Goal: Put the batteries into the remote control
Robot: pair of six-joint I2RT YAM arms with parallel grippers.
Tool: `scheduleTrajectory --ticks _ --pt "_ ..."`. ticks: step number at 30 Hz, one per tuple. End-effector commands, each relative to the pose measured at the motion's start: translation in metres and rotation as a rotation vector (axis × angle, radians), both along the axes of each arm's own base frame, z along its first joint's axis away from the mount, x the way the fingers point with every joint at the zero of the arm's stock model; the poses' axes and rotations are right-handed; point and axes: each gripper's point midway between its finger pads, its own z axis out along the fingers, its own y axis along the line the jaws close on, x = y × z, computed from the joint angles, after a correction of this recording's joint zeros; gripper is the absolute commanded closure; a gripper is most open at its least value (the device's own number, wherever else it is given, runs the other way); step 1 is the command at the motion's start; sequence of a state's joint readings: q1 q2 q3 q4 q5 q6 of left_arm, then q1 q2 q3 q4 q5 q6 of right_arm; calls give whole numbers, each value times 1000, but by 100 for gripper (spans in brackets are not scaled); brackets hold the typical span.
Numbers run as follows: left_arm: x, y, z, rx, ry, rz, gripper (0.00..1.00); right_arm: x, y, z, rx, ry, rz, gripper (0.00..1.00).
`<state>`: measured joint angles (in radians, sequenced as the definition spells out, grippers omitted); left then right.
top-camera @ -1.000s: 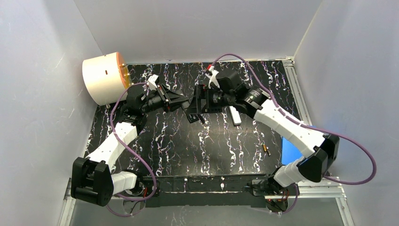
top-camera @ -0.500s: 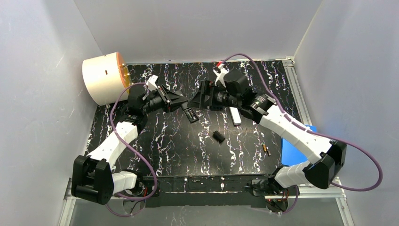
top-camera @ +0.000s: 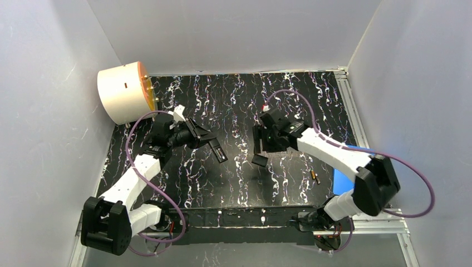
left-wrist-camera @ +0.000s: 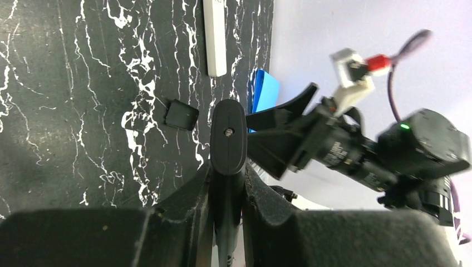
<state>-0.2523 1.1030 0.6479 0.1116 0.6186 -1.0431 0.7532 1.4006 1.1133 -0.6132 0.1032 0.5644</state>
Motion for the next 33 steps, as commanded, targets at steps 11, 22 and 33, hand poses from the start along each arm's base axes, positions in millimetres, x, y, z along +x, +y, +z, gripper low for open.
scheduleTrajectory --ticks 11,22,33 --pt "-5 8 9 56 -80 2 100 9 -31 -82 -236 25 45 49" --pt "4 6 14 63 -96 -3 100 3 -26 -104 -234 150 -73 63" --pt "0 11 -2 99 -102 9 100 6 -18 -107 -200 176 -63 63"
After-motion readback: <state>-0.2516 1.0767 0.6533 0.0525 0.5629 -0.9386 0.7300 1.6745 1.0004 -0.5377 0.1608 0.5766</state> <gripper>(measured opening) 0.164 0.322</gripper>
